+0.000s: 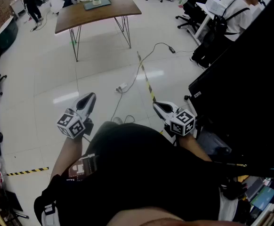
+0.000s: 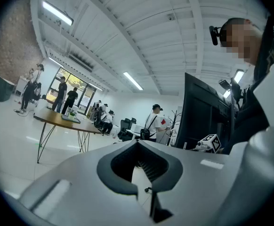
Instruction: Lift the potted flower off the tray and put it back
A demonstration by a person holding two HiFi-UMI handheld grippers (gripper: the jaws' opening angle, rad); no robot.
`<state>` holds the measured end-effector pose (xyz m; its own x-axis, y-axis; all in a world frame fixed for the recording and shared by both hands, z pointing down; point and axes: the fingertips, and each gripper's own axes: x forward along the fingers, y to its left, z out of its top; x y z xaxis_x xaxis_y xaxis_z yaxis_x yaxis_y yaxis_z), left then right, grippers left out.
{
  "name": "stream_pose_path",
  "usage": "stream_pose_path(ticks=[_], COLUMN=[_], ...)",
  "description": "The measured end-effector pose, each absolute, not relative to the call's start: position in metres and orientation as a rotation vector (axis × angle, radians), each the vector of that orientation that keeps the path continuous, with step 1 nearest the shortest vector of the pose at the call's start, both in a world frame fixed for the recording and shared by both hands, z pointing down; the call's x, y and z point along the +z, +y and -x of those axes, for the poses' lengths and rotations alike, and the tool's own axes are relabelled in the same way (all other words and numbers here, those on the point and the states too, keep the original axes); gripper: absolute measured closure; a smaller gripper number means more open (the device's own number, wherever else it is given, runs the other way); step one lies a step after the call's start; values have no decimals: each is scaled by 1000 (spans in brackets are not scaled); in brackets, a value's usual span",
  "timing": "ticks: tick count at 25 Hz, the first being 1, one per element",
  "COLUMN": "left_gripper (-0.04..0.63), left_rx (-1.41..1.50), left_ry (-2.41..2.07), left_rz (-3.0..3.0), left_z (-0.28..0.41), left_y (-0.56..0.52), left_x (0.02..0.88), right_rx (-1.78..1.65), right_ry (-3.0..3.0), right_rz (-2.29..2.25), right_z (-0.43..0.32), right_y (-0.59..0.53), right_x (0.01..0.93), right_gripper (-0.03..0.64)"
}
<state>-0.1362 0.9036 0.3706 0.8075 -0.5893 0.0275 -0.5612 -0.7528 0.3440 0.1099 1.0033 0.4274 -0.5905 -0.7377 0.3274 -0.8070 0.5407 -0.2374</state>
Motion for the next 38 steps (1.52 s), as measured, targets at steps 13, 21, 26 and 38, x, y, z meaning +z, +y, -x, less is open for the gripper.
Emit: stream_pose_path(ticks=[13,21,26,38], left_gripper=[597,597,597,597], left_rx=[-152,-120,-126,-122], left_ry=[-1008,-1082,-1103,-1121], left_rz=[-2593,-2575,-2543,-2549], left_z=[238,374,428,394], left_y=[782,645,573,430], left_x=[393,399,405,414], right_rx=[497,465,441,470], right_ry=[-2613,-2652,-2627,-2659], right_rz=[-1260,-1290,-1285,-1240], right_z=[-47,57,103,76], right_y=[842,654,576,408], right_x=[432,408,400,419], right_gripper=[603,603,603,603])
